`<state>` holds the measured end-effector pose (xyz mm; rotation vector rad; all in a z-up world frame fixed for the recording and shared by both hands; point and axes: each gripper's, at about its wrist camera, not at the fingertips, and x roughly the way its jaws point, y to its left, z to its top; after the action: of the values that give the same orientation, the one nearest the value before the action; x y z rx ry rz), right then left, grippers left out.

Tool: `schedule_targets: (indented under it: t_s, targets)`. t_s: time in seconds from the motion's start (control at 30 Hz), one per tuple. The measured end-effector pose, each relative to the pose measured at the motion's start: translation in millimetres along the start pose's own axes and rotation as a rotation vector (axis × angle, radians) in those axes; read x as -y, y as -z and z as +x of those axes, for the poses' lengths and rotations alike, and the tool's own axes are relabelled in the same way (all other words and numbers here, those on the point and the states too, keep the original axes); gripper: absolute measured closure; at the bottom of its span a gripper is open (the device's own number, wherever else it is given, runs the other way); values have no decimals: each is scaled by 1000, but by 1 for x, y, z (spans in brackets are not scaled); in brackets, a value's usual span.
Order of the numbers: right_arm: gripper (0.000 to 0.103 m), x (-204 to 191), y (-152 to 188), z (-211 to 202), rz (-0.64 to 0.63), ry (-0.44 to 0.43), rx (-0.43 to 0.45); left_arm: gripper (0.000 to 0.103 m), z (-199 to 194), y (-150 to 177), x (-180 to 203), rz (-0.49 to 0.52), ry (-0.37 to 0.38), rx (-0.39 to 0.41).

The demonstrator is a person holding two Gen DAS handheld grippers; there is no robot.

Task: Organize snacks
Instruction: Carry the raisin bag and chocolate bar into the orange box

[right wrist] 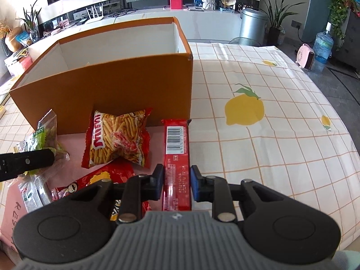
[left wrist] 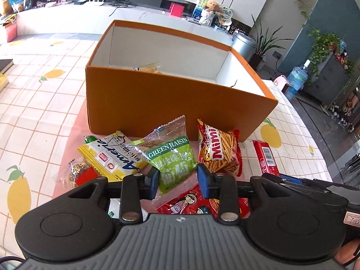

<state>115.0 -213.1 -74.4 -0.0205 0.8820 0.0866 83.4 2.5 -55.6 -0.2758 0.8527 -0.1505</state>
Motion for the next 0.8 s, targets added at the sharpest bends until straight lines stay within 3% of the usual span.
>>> schedule_targets:
  t_s: [0.43,0.8]
  targets:
    - [81,0,12,-49,61,-101,97,63,-41,-9,5,50,35,77]
    - [81,-18,-44,-94,-31,-184,194,64,-57,-50,19,112,49,145]
